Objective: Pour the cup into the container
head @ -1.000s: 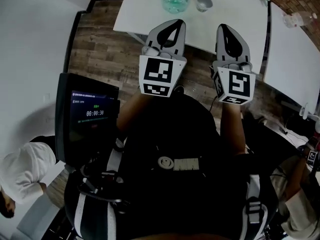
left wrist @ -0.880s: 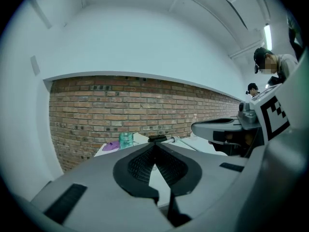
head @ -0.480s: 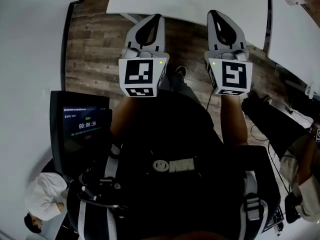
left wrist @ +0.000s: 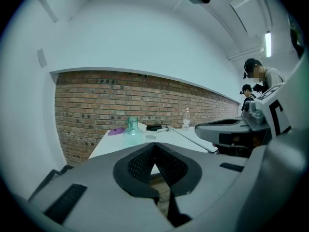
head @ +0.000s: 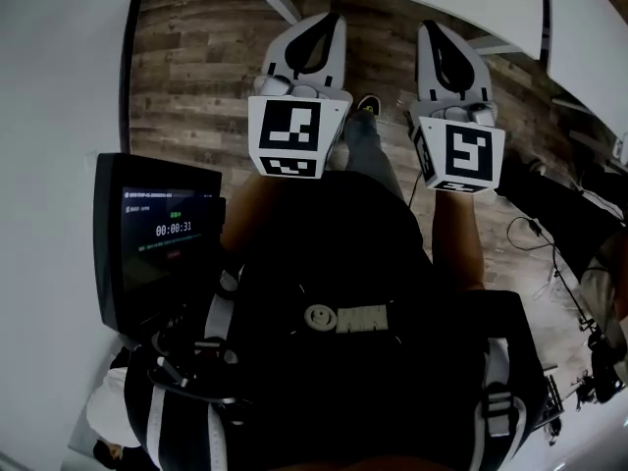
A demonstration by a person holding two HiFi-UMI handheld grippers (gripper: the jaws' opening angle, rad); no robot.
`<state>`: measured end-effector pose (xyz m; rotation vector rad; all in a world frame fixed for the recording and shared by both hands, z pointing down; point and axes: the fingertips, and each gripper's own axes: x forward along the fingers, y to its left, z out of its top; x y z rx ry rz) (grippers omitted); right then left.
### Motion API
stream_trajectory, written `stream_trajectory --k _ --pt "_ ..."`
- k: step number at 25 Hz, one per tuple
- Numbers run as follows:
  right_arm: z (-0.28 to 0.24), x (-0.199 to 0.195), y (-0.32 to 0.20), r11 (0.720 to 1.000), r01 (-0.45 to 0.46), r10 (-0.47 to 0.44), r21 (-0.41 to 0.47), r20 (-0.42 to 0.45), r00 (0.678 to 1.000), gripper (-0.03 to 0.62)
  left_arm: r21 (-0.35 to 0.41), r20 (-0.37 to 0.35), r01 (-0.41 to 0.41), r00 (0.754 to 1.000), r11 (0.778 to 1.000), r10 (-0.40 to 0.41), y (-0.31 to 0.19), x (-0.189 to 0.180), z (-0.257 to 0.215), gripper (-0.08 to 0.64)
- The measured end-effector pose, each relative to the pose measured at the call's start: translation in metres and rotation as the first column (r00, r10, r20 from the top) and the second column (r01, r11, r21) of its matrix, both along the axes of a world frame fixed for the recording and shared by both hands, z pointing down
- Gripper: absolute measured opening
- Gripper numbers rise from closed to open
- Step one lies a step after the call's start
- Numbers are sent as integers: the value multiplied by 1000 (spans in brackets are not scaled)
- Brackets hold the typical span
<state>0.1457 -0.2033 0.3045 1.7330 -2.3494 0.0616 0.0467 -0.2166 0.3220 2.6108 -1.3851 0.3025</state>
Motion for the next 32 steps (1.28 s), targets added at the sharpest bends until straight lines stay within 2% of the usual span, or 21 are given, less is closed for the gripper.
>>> stream_trajectory --k 6,12,16,23,28,32 --pt "6 -46 62 999 -45 45 -16 1 999 6 5 -21 -24 999 1000 24 57 -51 2 -3" --pt "9 -59 126 998 -59 58 -29 -19 998 6 -19 -20 -19 1000 1000 19 117 -72 12 -3" --pt "9 -49 176 999 -50 50 -18 -33 998 6 -20 -27 -16 1000 1000 15 167 -60 12 -3" --pt "14 -51 189 999 -26 25 -38 -24 999 6 -50 -13 -6 1000 999 5 186 -55 19 -3" --pt "18 -27 264 999 -2 2 -35 1 1000 6 -38 -10 21 1000 999 -22 265 -27 15 -3" --pt "29 -13 301 999 -1 3 -49 33 999 6 -58 8 11 1000 998 -10 306 -6 26 -3"
